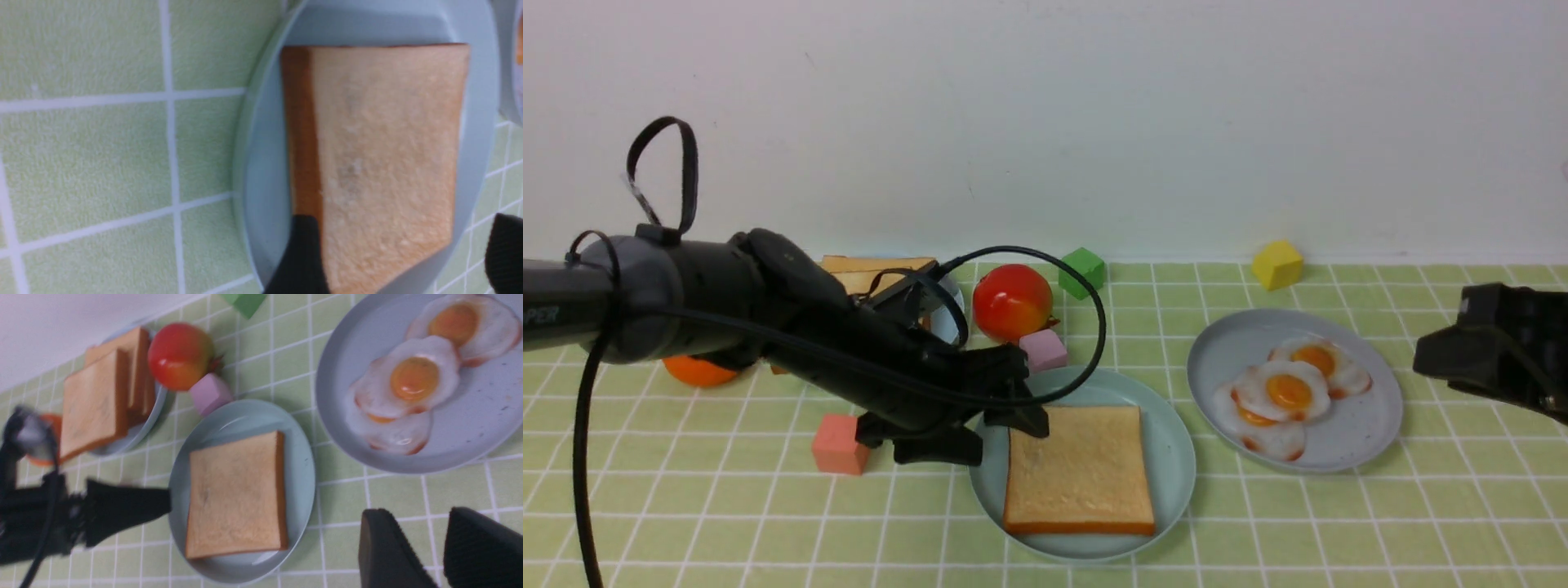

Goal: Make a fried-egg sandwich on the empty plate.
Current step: Use the left arm to put a slice of bread into the empty plate in the middle, then use the right arm to grab a fried egg

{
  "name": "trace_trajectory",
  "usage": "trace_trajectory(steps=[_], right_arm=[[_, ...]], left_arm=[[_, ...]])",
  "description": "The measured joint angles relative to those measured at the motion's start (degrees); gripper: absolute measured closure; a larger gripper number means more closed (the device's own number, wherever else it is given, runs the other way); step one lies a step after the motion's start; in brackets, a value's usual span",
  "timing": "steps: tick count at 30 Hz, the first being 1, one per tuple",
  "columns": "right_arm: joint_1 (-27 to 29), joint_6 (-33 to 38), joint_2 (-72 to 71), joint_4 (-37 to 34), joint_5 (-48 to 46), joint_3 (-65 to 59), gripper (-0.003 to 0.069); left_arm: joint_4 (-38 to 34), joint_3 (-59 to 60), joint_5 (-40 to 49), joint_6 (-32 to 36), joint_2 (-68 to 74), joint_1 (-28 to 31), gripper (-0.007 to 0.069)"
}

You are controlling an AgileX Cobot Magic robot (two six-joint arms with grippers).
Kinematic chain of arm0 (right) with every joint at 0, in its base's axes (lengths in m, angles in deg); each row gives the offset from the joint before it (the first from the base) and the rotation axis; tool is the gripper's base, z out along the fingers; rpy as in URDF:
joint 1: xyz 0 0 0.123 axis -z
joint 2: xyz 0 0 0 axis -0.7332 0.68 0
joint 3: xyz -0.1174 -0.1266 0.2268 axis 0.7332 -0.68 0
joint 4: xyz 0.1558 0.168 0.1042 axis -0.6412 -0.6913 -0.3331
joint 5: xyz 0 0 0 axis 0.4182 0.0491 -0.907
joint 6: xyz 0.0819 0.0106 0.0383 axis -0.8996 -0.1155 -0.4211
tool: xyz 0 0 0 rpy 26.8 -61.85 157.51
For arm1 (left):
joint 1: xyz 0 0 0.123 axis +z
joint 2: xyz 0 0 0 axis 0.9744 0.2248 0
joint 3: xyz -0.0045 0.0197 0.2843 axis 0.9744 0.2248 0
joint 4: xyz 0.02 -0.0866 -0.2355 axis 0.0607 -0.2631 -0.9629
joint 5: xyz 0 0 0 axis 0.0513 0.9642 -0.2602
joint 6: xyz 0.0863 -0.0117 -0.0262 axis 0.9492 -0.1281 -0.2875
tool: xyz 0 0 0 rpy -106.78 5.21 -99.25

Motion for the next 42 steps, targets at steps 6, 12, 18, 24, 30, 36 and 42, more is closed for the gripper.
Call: trace_trajectory(steps=[6, 12, 18, 24, 30, 36, 42], right_arm=[[6.92, -1.93, 7.33, -1.87, 1.25, 0.00, 0.0406], [11.62, 15.01, 18.21, -24.91, 2.50, 0.06, 0.0403], [12.14, 39.47, 29.16, -51.12, 4.15, 0.27, 0.0333], [12.14, 51.63, 35.69, -63.06, 4.11, 0.64, 0.0308], [12.14, 53.75, 40.56, -65.41, 2.89, 0.64, 0.0308], [12.14, 54.01, 44.66, -65.91, 0.84, 0.76, 0.0308], [12.14, 54.12, 47.81, -66.21, -0.68, 2.67, 0.0308]], left_arm=[[4.12, -4.26, 6.69, 0.06, -5.71, 1.65, 0.0050], [-0.47, -10.69, 14.88, 3.73, -11.26, -4.41, 0.0375], [16.46, -11.61, 11.22, -5.67, -11.85, -16.69, 0.0638], [34.76, -11.61, 9.54, -19.19, -11.85, -21.06, 0.0638], [39.19, -11.61, 9.20, -22.67, -11.85, -21.36, 0.0638], [39.26, -11.61, 8.76, -22.82, -11.85, -21.36, 0.0638], [39.26, -11.61, 8.77, -22.82, -11.85, -21.36, 0.0638]])
